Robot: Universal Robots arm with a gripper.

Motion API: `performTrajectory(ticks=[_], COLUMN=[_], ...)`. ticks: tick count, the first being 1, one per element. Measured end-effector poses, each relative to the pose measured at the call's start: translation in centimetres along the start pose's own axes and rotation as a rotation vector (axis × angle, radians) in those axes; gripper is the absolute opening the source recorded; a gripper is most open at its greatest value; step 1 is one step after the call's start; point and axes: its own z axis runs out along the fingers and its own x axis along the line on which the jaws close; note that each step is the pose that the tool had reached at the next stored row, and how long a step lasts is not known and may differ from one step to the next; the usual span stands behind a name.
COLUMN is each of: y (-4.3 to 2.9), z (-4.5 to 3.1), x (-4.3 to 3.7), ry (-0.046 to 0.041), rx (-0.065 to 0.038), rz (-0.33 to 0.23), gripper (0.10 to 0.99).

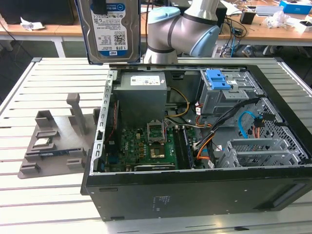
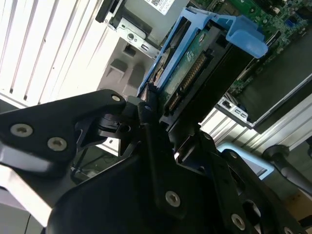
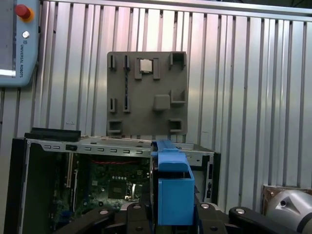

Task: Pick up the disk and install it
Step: 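Pick up the disk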

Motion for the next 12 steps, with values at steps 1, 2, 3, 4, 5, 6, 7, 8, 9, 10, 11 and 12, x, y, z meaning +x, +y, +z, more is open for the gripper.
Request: performTrajectory(ticks=[1,2,3,4,5,6,7,8,9,10,11,12], y=[0.00,0.00,-0.01,-0.01,-0.02,-0.02,-0.03,-0.03,-0.04,-0.06,-0.06,-0.07], z=[0.00,0.00,-0.01,-0.01,-0.02,-0.02,-0.03,-0.03,-0.04,-0.04,-0.05,-0.05], x=[0.27,0.58,0.72,0.89,1.10,1.26,1.50,1.80,2.15,2.56,2.71,2.93], ry=[0.0000,-0.0001,-0.0001,-0.0001,0.0000,0.0000,0.0000,-0.0001,0.0000,0.0000,-0.0001,0.0000], rx=[0.000,0.000,0.000,0.000,0.000,0.000,0.000,0.000,0.000,0.000,0.000,0.000], rz=[0.000,0.000,0.000,0.000,0.000,0.000,0.000,0.000,0.000,0.000,0.000,0.000], gripper=[0.365,0.365,0.365,0.365,0.365,0.365,0.365,0.365,0.365,0.365,0.365,0.365])
